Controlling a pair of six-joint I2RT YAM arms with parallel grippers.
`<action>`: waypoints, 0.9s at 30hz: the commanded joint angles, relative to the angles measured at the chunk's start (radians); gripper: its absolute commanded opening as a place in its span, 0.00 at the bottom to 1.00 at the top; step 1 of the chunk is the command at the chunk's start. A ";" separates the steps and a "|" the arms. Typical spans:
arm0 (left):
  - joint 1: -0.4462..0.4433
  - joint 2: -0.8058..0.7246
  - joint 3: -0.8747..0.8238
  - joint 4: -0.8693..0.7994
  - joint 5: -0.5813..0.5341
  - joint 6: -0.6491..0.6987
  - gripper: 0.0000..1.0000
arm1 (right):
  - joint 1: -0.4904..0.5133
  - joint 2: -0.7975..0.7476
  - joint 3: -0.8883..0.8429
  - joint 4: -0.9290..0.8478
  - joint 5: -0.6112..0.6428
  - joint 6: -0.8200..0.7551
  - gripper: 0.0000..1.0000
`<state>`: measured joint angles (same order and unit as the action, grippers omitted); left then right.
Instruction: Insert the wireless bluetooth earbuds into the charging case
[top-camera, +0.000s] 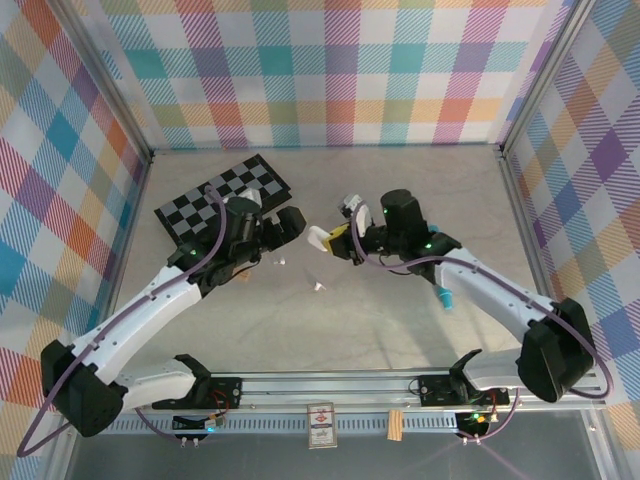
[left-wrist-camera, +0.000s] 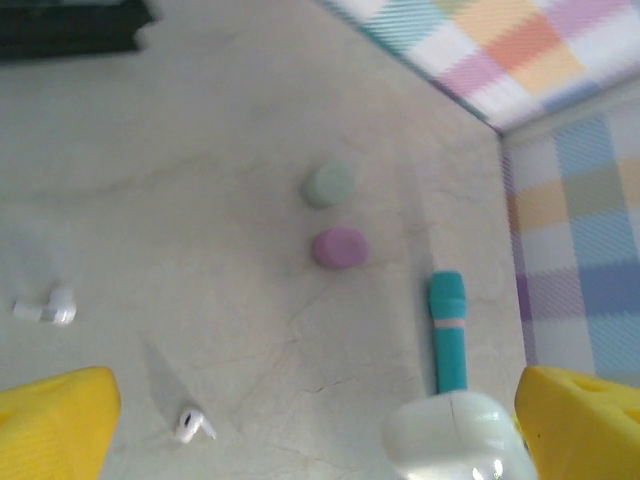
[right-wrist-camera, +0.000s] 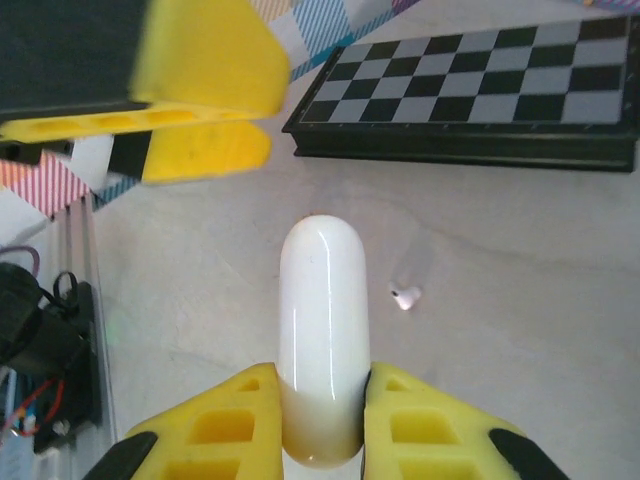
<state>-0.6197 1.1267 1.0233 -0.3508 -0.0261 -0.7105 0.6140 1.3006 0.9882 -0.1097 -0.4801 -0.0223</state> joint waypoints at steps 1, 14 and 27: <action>-0.009 -0.025 0.015 0.111 0.189 0.381 1.00 | -0.027 -0.056 0.074 -0.225 -0.064 -0.192 0.14; -0.011 -0.045 -0.079 0.373 0.815 0.792 0.87 | -0.045 -0.098 0.299 -0.590 -0.276 -0.408 0.13; -0.026 -0.073 -0.122 0.364 0.958 0.946 0.46 | -0.045 -0.074 0.377 -0.627 -0.339 -0.439 0.11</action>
<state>-0.6300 1.0592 0.9016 -0.0029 0.8680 0.1761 0.5724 1.2163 1.3251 -0.7208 -0.7689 -0.4313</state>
